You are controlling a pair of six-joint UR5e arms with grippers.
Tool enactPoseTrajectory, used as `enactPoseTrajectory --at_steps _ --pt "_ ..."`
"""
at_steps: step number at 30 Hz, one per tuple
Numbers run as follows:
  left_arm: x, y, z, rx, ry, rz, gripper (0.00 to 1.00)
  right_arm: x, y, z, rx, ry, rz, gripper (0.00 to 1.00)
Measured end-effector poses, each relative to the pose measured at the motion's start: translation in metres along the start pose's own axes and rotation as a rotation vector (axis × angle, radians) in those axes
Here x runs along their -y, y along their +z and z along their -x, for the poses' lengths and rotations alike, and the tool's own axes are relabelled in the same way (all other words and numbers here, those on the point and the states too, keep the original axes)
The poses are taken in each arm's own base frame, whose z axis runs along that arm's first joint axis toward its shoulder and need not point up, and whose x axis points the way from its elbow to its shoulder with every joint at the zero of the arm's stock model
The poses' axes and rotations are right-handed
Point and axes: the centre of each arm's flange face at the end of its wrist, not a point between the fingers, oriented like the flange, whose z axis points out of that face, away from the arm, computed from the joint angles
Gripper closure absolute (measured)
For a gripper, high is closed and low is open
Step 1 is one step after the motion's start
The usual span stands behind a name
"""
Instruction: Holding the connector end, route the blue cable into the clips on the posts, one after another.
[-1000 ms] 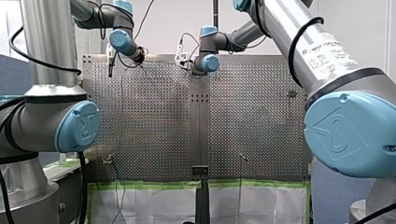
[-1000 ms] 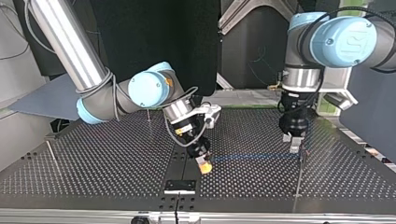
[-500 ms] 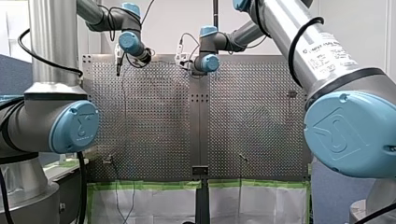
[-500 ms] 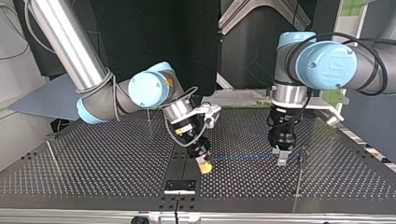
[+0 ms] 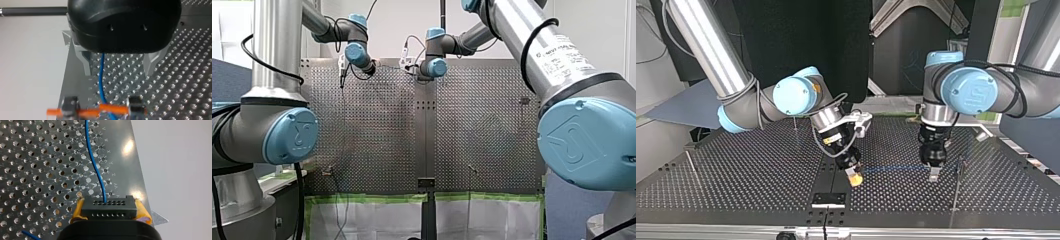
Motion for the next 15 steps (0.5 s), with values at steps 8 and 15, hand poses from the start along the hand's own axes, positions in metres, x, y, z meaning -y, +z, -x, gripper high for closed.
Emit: enactPoseTrajectory --at_steps 8,15 --pt "0.001 0.013 -0.004 0.01 -0.017 0.004 0.0 -0.001 0.0 0.0 0.0 -0.001 0.001 1.0" --pt "-0.001 0.015 -0.002 0.014 -0.018 0.012 0.0 -0.005 0.0 0.0 0.0 -0.003 0.006 1.0"
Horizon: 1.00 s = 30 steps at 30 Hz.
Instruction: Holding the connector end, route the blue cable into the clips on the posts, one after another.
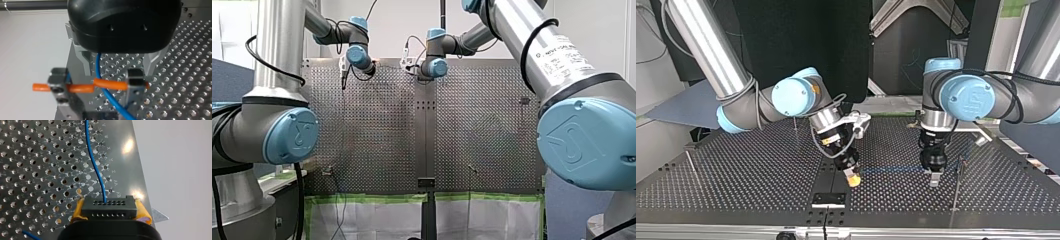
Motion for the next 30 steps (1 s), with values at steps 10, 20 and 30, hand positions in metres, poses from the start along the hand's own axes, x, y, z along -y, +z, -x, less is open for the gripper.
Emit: enactPoseTrajectory --at_steps 10,20,30 --pt "-0.002 -0.001 0.004 0.008 -0.003 0.008 0.11 -0.003 0.0 0.0 0.0 -0.001 0.003 1.0" --pt "-0.004 -0.008 0.02 0.045 -0.03 0.017 0.87 -0.004 0.0 0.0 0.001 -0.001 0.004 1.0" --pt "-0.002 -0.009 0.02 0.04 -0.048 0.005 1.0 -0.004 0.0 0.0 0.003 0.0 0.004 1.0"
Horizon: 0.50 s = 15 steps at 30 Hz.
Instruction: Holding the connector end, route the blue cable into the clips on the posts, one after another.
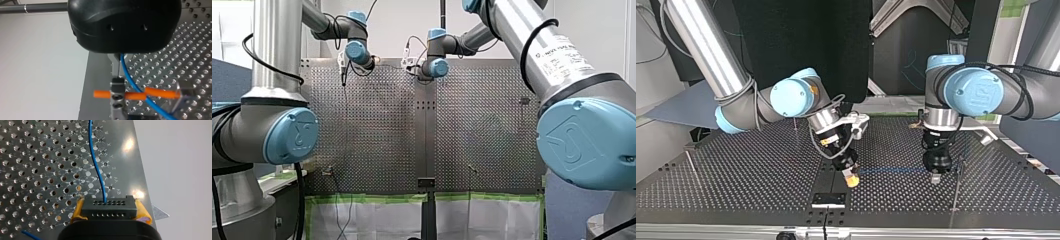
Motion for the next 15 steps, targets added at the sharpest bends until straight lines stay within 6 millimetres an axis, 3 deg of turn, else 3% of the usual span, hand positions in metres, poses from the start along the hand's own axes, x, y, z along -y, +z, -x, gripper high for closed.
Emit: enactPoseTrajectory --at_steps 15 --pt "0.0045 -0.0018 -0.0039 -0.019 -0.031 -0.015 1.0 -0.0023 -0.0009 0.0025 0.007 -0.001 0.004 1.0"
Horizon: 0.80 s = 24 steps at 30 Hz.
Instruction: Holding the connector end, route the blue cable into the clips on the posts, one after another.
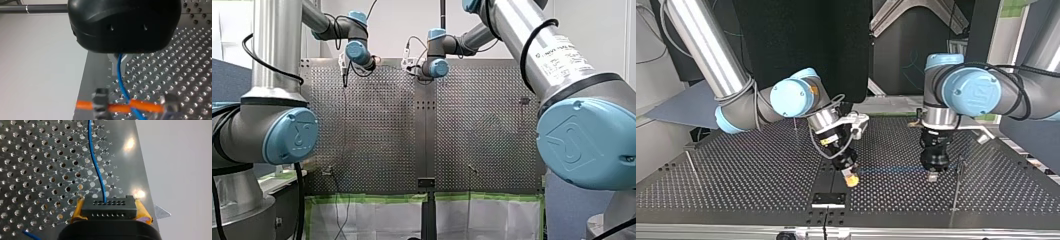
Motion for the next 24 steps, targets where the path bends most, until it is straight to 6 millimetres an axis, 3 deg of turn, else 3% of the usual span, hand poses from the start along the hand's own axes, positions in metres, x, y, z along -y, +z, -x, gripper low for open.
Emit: enactPoseTrajectory --at_steps 12,24 --pt "0.018 0.008 -0.04 -0.084 0.011 -0.017 1.0 -0.031 -0.015 0.033 0.069 0.0 0.051 1.0" --pt "0.07 0.006 -0.111 -0.196 0.046 -0.052 1.0 -0.054 -0.036 0.071 0.15 0.002 0.092 1.0"
